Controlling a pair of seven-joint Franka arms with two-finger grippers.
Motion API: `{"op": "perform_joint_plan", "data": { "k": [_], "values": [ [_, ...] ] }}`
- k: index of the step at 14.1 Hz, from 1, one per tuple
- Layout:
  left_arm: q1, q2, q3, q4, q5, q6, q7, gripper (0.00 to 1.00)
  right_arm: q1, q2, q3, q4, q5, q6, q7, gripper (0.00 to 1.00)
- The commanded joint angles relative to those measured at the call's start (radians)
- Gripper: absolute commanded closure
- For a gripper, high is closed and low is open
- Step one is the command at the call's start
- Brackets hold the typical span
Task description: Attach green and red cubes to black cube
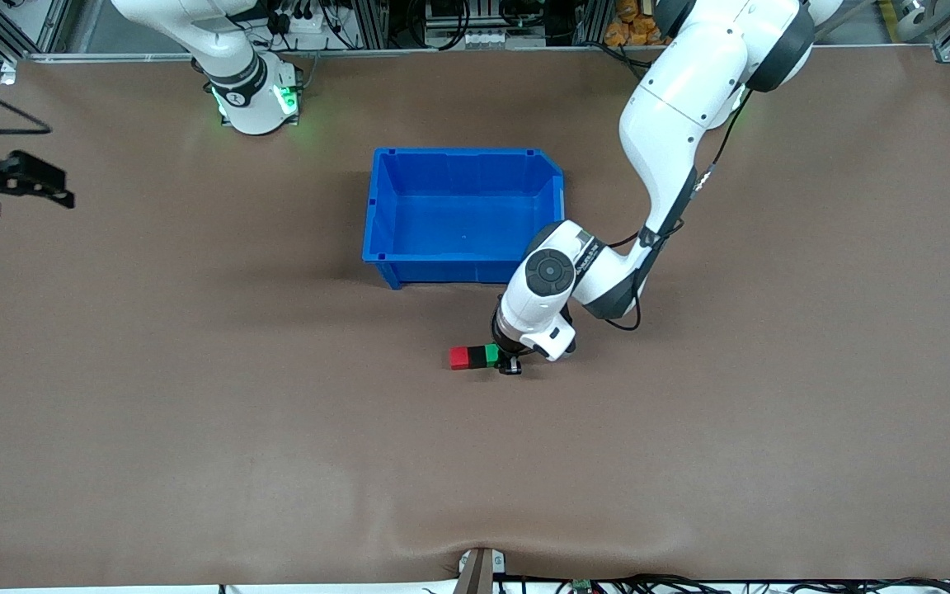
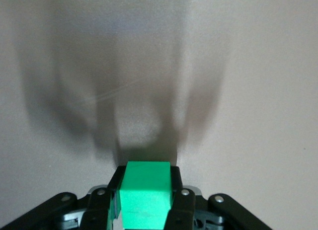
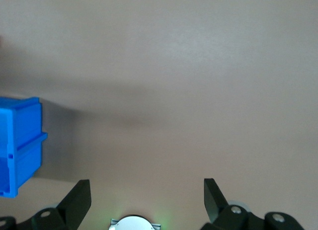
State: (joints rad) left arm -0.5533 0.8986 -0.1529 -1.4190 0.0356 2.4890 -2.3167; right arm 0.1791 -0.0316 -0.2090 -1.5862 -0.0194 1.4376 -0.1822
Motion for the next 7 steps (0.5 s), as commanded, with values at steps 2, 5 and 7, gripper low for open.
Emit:
{"op": "perform_joint_plan", "data": {
  "k": [2, 5, 7],
  "values": [
    [-0.016, 0.019, 0.009, 0.035, 0.017, 0.01, 0.105, 0.0, -0.106, -0.054, 0.035, 0.003, -0.008, 0.004, -0.016, 0.0],
    [-0.002, -0.032, 0.016, 0.032, 0.082, -0.005, 0.115, 0.0, -0.269, -0.045, 0.23, 0.052, -0.005, -0.003, -0.048, 0.0],
    [0.007, -0.075, 0.013, 0.034, 0.176, -0.089, 0.151, 0.0, -0.27, -0.045, 0.226, 0.055, -0.004, -0.006, -0.068, 0.0]
  ]
}}
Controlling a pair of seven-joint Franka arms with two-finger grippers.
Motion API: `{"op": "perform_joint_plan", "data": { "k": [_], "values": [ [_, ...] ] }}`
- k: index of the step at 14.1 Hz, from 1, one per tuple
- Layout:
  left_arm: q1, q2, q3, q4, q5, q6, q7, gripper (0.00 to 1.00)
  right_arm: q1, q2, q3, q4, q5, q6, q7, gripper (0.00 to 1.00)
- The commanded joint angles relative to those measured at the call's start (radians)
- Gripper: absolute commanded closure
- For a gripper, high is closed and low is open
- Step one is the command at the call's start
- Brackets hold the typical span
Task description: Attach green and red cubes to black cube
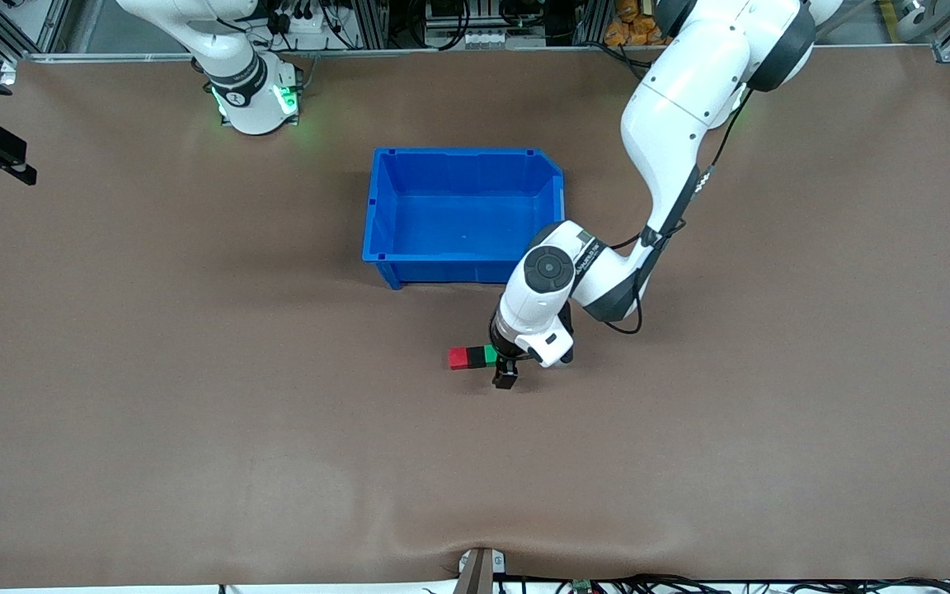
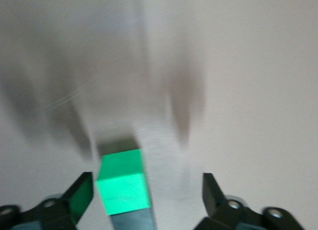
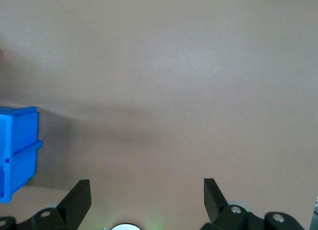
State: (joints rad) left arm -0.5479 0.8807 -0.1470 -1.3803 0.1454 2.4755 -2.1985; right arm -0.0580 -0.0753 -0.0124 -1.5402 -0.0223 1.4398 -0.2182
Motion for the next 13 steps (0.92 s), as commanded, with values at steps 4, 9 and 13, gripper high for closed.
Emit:
{"op": "perform_joint_plan", "data": {
  "k": [4, 9, 13],
  "values": [
    [0.098, -0.207, -0.003, -0.016, 0.056, -0.26, 0.368, 0.0, -0.032, -0.001, -0.001, 0.006, 0.001, -0.01, -0.21, 0.0],
    [0.268, -0.394, -0.034, -0.054, 0.039, -0.351, 0.646, 0.0, -0.026, -0.001, -0.001, 0.006, -0.001, -0.03, -0.211, 0.0],
    [0.425, -0.563, -0.071, -0.131, -0.03, -0.473, 0.996, 0.0, -0.026, 0.0, -0.001, 0.005, -0.001, -0.032, -0.211, 0.0]
  ]
}}
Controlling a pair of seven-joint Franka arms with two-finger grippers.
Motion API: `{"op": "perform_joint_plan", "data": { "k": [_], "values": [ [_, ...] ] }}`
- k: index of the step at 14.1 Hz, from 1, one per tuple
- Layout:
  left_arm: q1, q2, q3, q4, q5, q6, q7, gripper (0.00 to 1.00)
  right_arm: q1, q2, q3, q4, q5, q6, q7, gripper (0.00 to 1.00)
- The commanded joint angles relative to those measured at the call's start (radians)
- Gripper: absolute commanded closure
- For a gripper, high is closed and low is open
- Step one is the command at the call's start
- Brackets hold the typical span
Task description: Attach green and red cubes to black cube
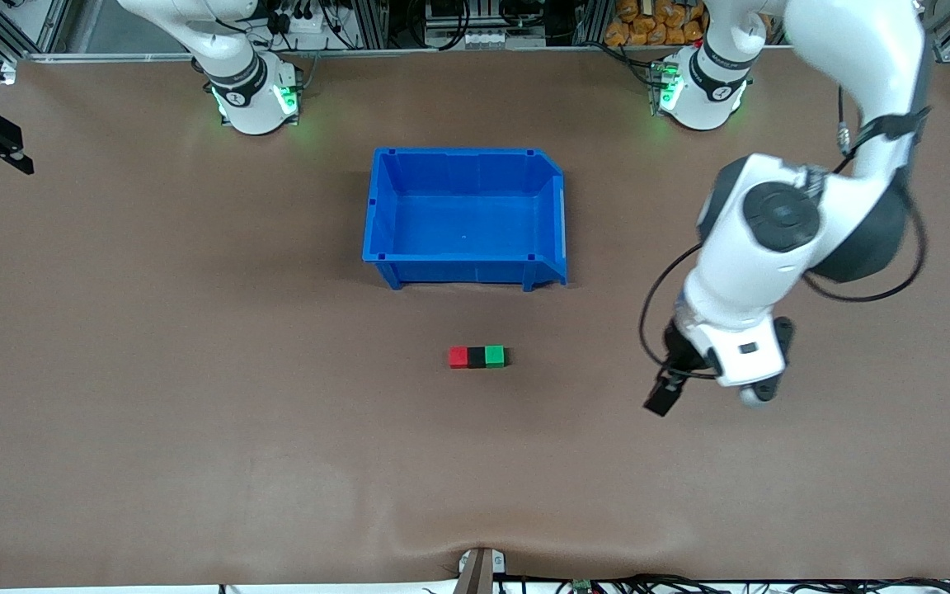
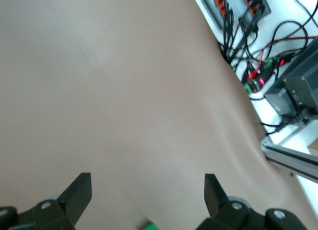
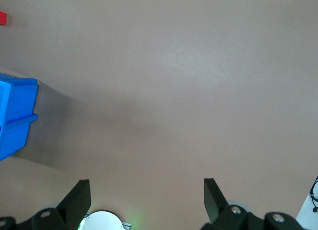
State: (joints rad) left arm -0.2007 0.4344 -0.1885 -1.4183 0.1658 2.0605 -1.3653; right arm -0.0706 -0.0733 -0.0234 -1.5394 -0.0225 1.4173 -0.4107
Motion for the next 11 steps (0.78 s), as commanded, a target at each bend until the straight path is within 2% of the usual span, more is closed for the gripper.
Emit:
{"op": "perform_joint_plan", "data": {
  "k": [1, 3, 6, 8, 11],
  "values": [
    [0.114, -0.161, -0.029, -0.105, -0.078, -0.115, 0.281, 0.0, -0.012, -0.002, 0.01, 0.005, -0.001, -0.008, -0.019, 0.0],
    [0.177, -0.232, -0.028, -0.125, -0.121, -0.193, 0.478, 0.0, 0.026, -0.002, -0.007, 0.007, -0.004, -0.009, -0.019, 0.0],
    [0.169, -0.37, 0.04, -0.226, -0.152, -0.244, 0.688, 0.0, 0.038, -0.002, -0.024, 0.007, -0.001, -0.003, -0.019, 0.0],
    [0.165, -0.428, 0.064, -0.267, -0.152, -0.285, 0.84, 0.0, 0.043, -0.002, -0.026, 0.005, -0.001, -0.004, -0.011, 0.0],
    [0.133, -0.459, 0.136, -0.242, -0.149, -0.403, 1.114, 0.0, 0.058, -0.002, -0.026, 0.004, 0.001, -0.009, 0.012, 0.0]
  ]
}}
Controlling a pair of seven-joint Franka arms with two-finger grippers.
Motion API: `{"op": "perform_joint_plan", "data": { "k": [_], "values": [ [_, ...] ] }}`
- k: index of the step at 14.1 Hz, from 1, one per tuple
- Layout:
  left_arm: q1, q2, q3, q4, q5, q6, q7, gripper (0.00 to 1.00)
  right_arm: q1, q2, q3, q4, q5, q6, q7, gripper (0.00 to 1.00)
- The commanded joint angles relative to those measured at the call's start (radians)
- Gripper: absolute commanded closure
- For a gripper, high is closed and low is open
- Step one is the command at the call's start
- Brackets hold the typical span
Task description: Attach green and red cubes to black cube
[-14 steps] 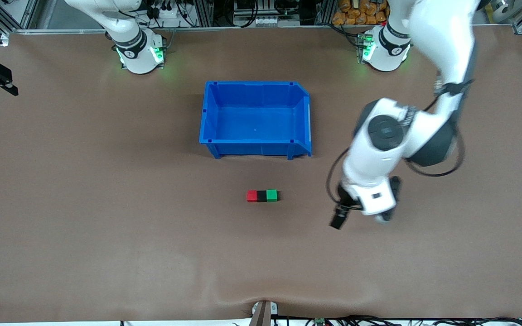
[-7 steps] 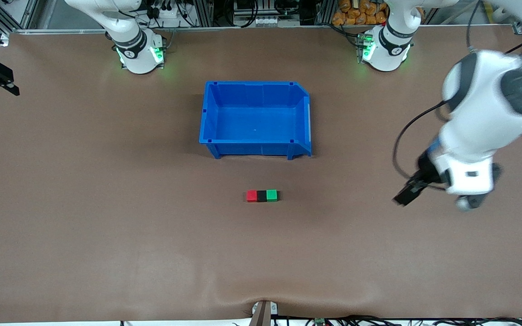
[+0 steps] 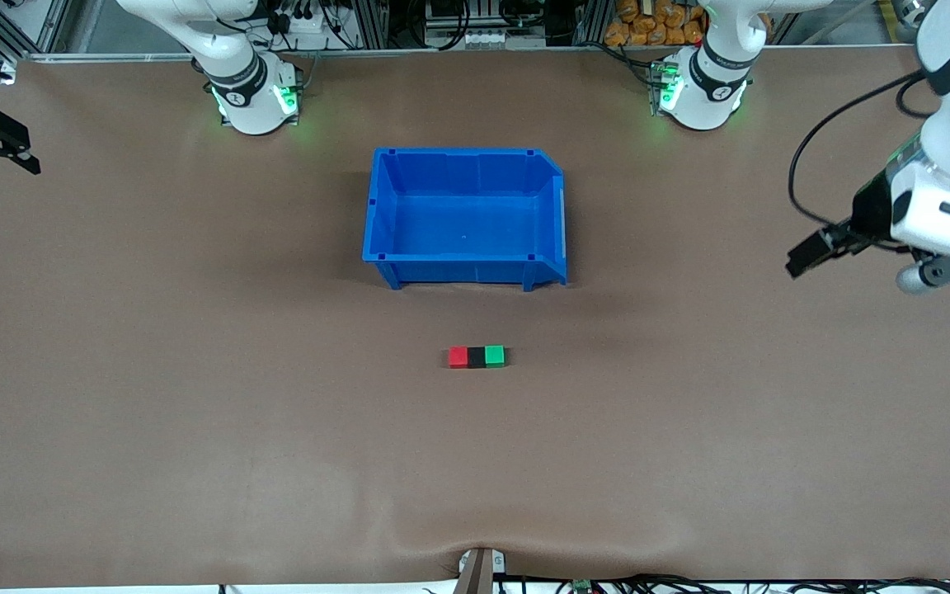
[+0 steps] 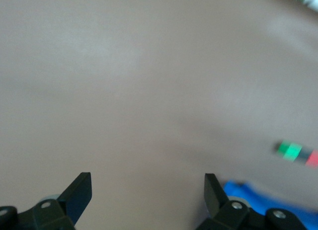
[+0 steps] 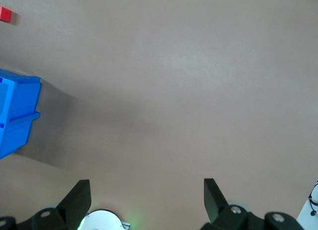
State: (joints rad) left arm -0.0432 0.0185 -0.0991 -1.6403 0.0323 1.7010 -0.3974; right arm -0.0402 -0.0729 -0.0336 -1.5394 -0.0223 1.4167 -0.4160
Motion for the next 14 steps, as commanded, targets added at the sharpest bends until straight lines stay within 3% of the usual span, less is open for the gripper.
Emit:
{"op": "perform_joint_plan", "data": {
  "k": [1, 4, 8, 14],
  "values": [
    [-0.029, -0.043, 0.049, 0.003, -0.005, -0.085, 0.226, 0.0, 0.031, -0.002, -0.014, 0.004, 0.001, -0.01, 0.063, 0.0],
    [-0.03, -0.045, 0.05, 0.072, -0.002, -0.196, 0.365, 0.0, 0.036, -0.002, -0.014, 0.004, 0.007, -0.008, 0.129, 0.0],
    [-0.038, -0.028, 0.049, 0.129, -0.005, -0.254, 0.388, 0.0, 0.032, -0.002, -0.04, 0.002, 0.056, -0.018, 0.164, 0.0],
    [-0.024, -0.011, 0.047, 0.122, -0.002, -0.256, 0.411, 0.0, 0.033, -0.002, -0.042, 0.002, 0.058, -0.024, 0.164, 0.0]
  ]
}}
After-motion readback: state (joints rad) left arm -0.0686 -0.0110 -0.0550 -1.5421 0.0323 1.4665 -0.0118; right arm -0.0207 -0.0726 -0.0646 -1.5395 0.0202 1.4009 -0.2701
